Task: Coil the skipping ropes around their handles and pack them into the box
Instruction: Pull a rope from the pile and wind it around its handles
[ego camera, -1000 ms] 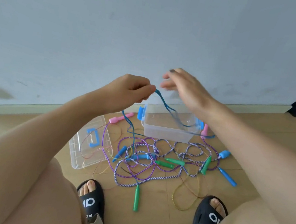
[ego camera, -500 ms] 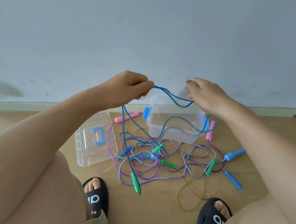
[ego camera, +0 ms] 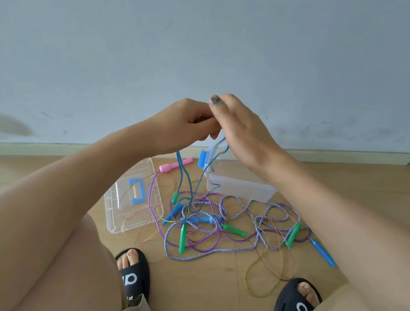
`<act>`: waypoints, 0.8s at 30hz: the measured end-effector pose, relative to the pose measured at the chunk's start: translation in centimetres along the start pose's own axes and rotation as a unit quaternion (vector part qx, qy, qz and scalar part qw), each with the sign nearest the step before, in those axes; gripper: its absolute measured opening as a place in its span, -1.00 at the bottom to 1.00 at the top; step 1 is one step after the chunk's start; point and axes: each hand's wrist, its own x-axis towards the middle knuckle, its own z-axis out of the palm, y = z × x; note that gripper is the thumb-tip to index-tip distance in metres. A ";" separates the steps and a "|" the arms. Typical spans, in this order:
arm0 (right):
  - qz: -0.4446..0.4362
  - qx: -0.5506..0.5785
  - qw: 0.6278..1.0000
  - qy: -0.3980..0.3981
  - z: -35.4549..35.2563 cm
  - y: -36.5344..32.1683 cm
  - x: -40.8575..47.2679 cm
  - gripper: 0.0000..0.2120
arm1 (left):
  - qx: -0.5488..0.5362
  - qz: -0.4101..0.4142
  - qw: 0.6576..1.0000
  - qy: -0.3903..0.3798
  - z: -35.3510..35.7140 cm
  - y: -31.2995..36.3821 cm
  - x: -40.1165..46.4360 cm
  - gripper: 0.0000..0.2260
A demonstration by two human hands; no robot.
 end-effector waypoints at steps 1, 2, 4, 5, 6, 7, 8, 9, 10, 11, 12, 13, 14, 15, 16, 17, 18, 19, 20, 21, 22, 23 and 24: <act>0.005 0.013 1.000 0.010 0.1 -0.2 -0.1 -0.69 | -0.001 0.001 1.000 0.002 -0.1 0.0 0.0 -0.72; 0.002 0.010 1.000 0.022 0.1 -0.3 -0.2 -0.66 | 0.000 -0.003 1.000 0.003 -0.3 -0.2 -0.1 -0.72; -0.026 -0.058 0.997 0.037 -0.1 -0.2 -0.1 -0.63 | 0.008 -0.020 1.000 -0.004 -0.5 -0.7 0.0 -0.72; -0.041 -0.112 0.992 0.045 -0.5 0.0 0.1 -0.62 | 0.013 -0.028 0.999 -0.010 -0.6 -0.9 -0.1 -0.71; -0.043 -0.169 0.983 0.062 -1.1 0.3 0.4 -0.61 | 0.020 -0.033 0.999 -0.016 -0.7 -1.2 -0.1 -0.69; -0.037 -0.223 0.970 0.090 -1.9 0.8 0.9 -0.60 | 0.028 -0.040 0.999 -0.021 -0.9 -1.5 -0.2 -0.67; -0.023 -0.267 0.956 0.120 -3.0 1.6 1.5 -0.58 | 0.037 -0.050 0.998 -0.022 -1.1 -1.8 -0.3 -0.66; 0.005 -0.312 0.940 0.140 -4.5 2.8 1.9 -0.59 | 0.044 -0.060 0.997 -0.021 -1.5 -2.1 -0.4 -0.65; 0.050 -0.363 0.919 0.144 -5.9 4.1 2.2 -0.62 | 0.047 -0.069 0.996 -0.015 -1.8 -2.4 -0.6 -0.64; 0.103 -0.407 0.898 0.136 -7.1 5.2 2.3 -0.66 | 0.043 -0.076 0.996 -0.008 -2.2 -2.7 -0.8 -0.63; 0.155 -0.429 0.882 0.114 -7.7 6.2 2.1 -0.70 | 0.034 -0.080 0.996 0.000 -2.4 -2.9 -0.9 -0.63; 0.191 -0.425 0.881 0.081 -7.8 6.7 2.0 -0.72 | 0.024 -0.079 0.997 0.005 -2.5 -2.9 -1.0 -0.63; 0.206 -0.391 0.896 0.047 -7.1 6.5 1.7 -0.70 | 0.017 -0.074 0.997 0.006 -2.4 -2.7 -1.0 -0.63; 0.200 -0.311 0.929 0.026 -6.0 5.8 1.6 -0.68 | 0.013 -0.064 0.998 0.002 -2.1 -2.3 -1.0 -0.64; 0.187 -0.182 0.965 0.009 -4.7 4.6 1.5 -0.67 | 0.015 -0.053 0.998 -0.006 -1.6 -1.9 -0.9 -0.65; 0.167 -0.032 0.985 -0.015 -3.3 3.0 1.3 -0.67 | 0.019 -0.041 0.999 -0.017 -1.2 -1.4 -0.8 -0.65; 0.147 0.081 0.985 -0.041 -2.0 1.4 0.9 -0.67 | 0.022 -0.031 0.999 -0.028 -0.8 -1.0 -0.7 -0.66; 0.120 0.133 0.982 -0.062 -0.9 0.4 0.4 -0.66 | 0.021 -0.026 0.999 -0.034 -0.4 -0.8 -0.6 -0.67; 0.086 0.112 0.987 -0.075 -0.2 -0.2 0.0 -0.64 | 0.018 -0.027 0.999 -0.035 -0.3 -0.8 -0.5 -0.68; 0.048 0.035 0.996 -0.067 0.1 -0.2 -0.2 -0.62 | 0.021 -0.033 0.999 -0.034 -0.3 -1.0 -0.4 -0.70; 0.011 -0.054 0.998 -0.043 -0.1 0.0 -0.2 -0.60 | 0.029 -0.040 0.998 -0.037 -0.4 -1.2 -0.4 -0.70; -0.006 -0.135 0.991 -0.007 -0.7 0.6 0.0 -0.59 | 0.038 -0.044 0.997 -0.043 -0.6 -1.5 -0.5 -0.69; -0.003 -0.188 0.982 0.018 -1.8 1.5 0.5 -0.57 | 0.043 -0.050 0.997 -0.046 -0.8 -1.7 -0.5 -0.66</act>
